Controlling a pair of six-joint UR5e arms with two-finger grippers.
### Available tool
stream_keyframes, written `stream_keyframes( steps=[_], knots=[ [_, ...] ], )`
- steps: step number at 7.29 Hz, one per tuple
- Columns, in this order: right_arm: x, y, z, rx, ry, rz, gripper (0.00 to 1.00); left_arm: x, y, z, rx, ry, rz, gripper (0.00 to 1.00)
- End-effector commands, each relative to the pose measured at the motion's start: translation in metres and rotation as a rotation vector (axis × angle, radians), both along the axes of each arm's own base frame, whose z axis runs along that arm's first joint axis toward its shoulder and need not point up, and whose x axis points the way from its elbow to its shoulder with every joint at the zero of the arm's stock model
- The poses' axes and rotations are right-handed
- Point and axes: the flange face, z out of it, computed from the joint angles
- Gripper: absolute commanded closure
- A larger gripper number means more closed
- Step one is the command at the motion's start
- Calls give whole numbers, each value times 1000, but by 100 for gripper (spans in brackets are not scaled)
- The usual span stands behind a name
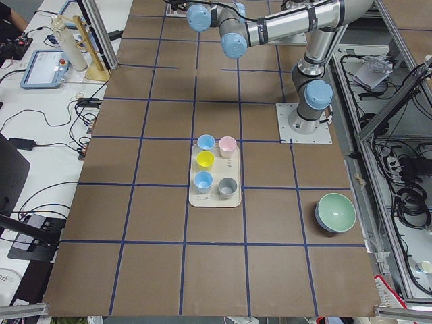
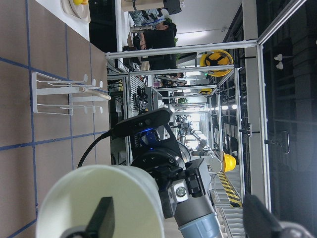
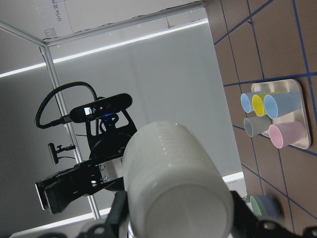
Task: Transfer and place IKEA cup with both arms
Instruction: 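Open the right gripper and pull it back while the left gripper holds the cup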
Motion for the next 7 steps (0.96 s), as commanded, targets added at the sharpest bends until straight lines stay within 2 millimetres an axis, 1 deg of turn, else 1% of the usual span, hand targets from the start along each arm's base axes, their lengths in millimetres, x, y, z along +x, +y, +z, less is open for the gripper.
stream_keyframes(
  steps=[1, 2, 3, 4, 5, 7],
  knots=[
    [0, -1, 1, -1, -2, 0, 80, 0, 1, 0, 9, 1, 2, 70],
    [0, -1, 2, -5, -2, 0, 79, 0, 1, 0, 11, 1, 2, 86],
    [0, -1, 2, -5, -2, 0, 72, 0, 1, 0, 11, -1, 2, 91],
    [0, -2, 0, 29, -6, -3, 11, 1, 1, -1, 13, -1, 4, 95],
    [0, -3, 2, 35, -7, -4, 0, 1, 0, -1, 14, -2, 4, 97],
    [-3, -6, 0, 35, -6, -10, 0, 1, 1, 0, 11, -4, 4, 98]
  ],
)
